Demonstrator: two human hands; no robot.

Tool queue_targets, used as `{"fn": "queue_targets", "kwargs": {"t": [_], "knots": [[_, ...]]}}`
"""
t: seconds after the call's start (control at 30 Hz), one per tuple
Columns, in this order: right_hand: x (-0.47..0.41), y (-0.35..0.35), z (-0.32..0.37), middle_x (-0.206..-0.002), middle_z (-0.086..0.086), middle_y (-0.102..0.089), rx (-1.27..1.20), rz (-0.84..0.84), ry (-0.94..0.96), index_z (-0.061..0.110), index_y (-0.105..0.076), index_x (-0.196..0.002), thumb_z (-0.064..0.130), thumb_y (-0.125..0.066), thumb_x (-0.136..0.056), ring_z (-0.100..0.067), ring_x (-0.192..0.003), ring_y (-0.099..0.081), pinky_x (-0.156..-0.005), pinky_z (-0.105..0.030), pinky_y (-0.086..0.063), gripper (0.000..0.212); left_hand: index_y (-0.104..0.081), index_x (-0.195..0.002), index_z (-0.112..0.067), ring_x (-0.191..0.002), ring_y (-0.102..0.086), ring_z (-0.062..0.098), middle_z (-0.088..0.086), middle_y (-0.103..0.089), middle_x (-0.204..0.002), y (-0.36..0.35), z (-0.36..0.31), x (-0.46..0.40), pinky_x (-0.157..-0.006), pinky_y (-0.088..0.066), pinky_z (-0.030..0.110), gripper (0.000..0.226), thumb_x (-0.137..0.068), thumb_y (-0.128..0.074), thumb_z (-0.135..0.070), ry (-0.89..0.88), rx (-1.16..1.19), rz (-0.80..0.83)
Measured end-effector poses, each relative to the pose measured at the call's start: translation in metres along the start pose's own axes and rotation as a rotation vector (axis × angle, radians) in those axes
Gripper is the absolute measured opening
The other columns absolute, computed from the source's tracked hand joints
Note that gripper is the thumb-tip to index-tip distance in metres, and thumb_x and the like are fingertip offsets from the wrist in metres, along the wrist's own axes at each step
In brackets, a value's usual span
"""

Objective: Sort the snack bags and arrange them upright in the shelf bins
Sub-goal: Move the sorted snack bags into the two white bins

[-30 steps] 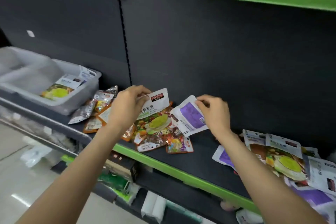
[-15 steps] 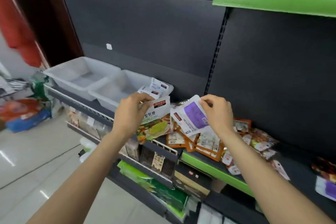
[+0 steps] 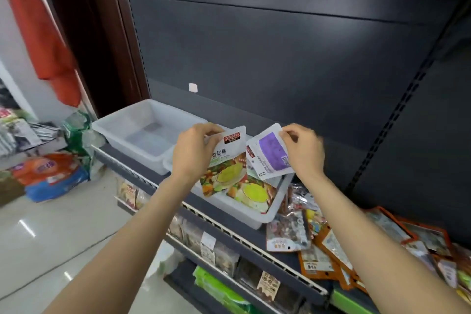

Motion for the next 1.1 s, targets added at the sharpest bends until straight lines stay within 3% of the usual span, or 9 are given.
{"fn": "queue_targets", "kwargs": {"t": [0.2, 0.4, 0.53, 0.63, 0.73, 0.97, 1.1], "knots": [[-0.040, -0.049, 0.018, -0.088, 0.000, -0.070, 0.045, 0.050, -0.040, 0.016, -0.067, -0.091, 0.020, -0.054, -0.094, -0.019, -0.075, -0.061, -0.066, -0.030, -0.048, 0.014, -0.070, -0.096, -0.021, -0.083, -0.061, 0.016, -0.010, -0.064, -0.086, -0.010, 0.046, -0.072, -0.070, -0.054, 0.036, 0.013, -0.093, -0.057, -0.019, -0.001, -0.042, 0.121], [-0.065, -0.088, 0.032, -0.098, -0.003, -0.069, 0.178, 0.018, -0.127, 0.012, -0.062, -0.097, 0.020, -0.050, -0.097, -0.023, -0.086, -0.064, -0.069, -0.035, -0.051, 0.014, -0.072, -0.099, -0.016, -0.090, -0.063, 0.022, 0.000, -0.072, -0.100, -0.027, 0.106, -0.130, -0.076, -0.052, 0.034, 0.017, -0.093, -0.056, -0.014, -0.090, -0.102, 0.263], [-0.071, -0.109, 0.041, -0.098, -0.006, -0.069, 0.224, -0.058, -0.221, 0.012, -0.060, -0.096, 0.020, -0.049, -0.097, -0.026, -0.088, -0.064, -0.073, -0.039, -0.053, 0.014, -0.073, -0.099, -0.013, -0.095, -0.062, 0.023, 0.003, -0.071, -0.103, -0.047, 0.138, -0.166, -0.080, -0.042, 0.023, 0.015, -0.091, -0.060, -0.012, -0.202, -0.101, 0.494], [-0.069, -0.122, 0.047, -0.098, -0.006, -0.069, 0.263, -0.090, -0.289, 0.012, -0.059, -0.096, 0.019, -0.048, -0.097, -0.026, -0.087, -0.064, -0.068, -0.033, -0.050, 0.013, -0.072, -0.102, -0.015, -0.098, -0.062, 0.023, 0.003, -0.070, -0.107, -0.069, 0.152, -0.184, -0.090, -0.047, 0.031, 0.017, -0.092, -0.059, -0.012, -0.254, -0.104, 0.702], [-0.064, -0.128, 0.046, -0.093, -0.005, -0.069, 0.289, -0.130, -0.372, 0.013, -0.059, -0.093, 0.018, -0.048, -0.096, -0.025, -0.083, -0.063, -0.068, -0.034, -0.050, 0.012, -0.070, -0.107, -0.019, -0.099, -0.061, 0.023, 0.002, -0.068, -0.111, -0.096, 0.159, -0.189, -0.089, -0.047, 0.033, 0.021, -0.094, -0.054, -0.015, -0.325, -0.158, 0.812], [-0.049, -0.130, 0.038, -0.088, -0.004, -0.068, 0.322, -0.224, -0.469, 0.013, -0.058, -0.092, 0.016, -0.048, -0.097, -0.021, -0.073, -0.060, -0.070, -0.033, -0.049, 0.011, -0.069, -0.106, -0.026, -0.095, -0.063, 0.024, 0.002, -0.069, -0.108, -0.147, 0.166, -0.211, -0.080, -0.053, 0.033, 0.025, -0.097, -0.046, -0.020, -0.389, -0.202, 0.725], [-0.052, -0.133, 0.036, -0.087, 0.002, -0.064, 0.293, -0.261, -0.467, 0.012, -0.059, -0.094, 0.016, -0.049, -0.096, -0.017, -0.074, -0.058, -0.070, -0.031, -0.049, 0.011, -0.068, -0.110, -0.026, -0.101, -0.060, 0.029, 0.005, -0.067, -0.110, -0.156, 0.159, -0.233, -0.082, -0.044, 0.033, 0.028, -0.097, -0.044, -0.018, -0.408, -0.202, 0.604]]}}
Point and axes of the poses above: each hand's wrist, its own x-axis away from the middle knuckle, its own y-axis out of the back of the hand, z = x × y, the point moved 3 cm from there along -x, towards the middle knuckle
